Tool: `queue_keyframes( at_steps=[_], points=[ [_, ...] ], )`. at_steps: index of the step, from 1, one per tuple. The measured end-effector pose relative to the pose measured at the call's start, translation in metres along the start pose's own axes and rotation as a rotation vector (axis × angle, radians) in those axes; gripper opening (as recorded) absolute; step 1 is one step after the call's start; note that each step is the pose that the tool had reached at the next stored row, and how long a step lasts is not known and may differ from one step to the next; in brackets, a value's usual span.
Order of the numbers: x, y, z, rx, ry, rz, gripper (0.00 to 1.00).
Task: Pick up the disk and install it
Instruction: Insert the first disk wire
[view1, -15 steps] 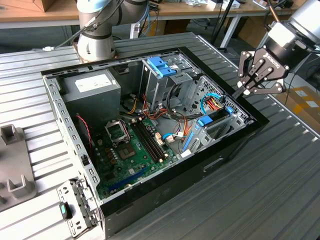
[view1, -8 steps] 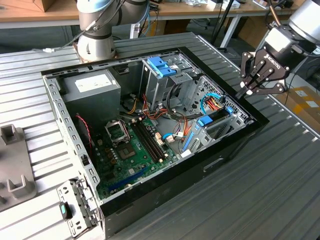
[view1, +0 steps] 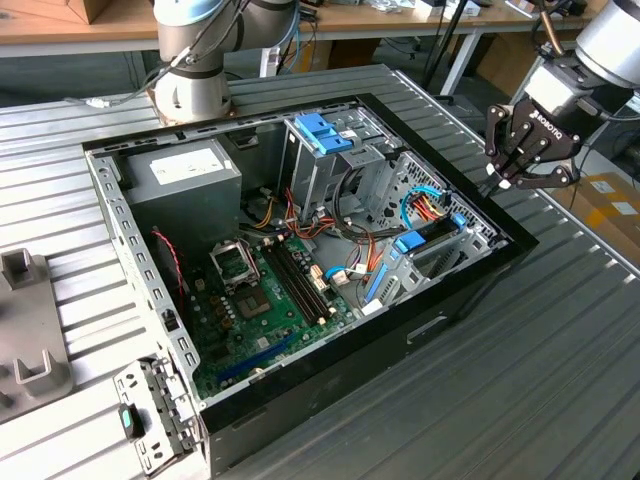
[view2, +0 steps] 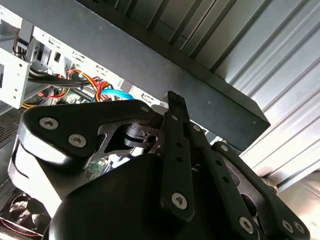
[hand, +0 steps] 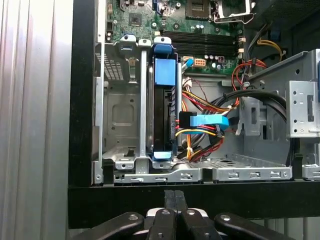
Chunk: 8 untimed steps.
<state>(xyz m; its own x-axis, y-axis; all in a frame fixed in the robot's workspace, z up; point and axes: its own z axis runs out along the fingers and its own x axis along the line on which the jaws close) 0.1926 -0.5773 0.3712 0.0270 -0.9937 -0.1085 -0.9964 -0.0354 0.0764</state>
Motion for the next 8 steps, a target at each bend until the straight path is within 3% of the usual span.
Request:
queue_keyframes(
  at_steps=[3, 8],
  points=[
    [-0.0001, 0.0015, 0.0005, 0.0004, -0.0001, 0.000, 0.11],
    [0.0004, 0.0132, 0.0082, 0.0011, -0.0002, 0.001, 0.11]
  ],
)
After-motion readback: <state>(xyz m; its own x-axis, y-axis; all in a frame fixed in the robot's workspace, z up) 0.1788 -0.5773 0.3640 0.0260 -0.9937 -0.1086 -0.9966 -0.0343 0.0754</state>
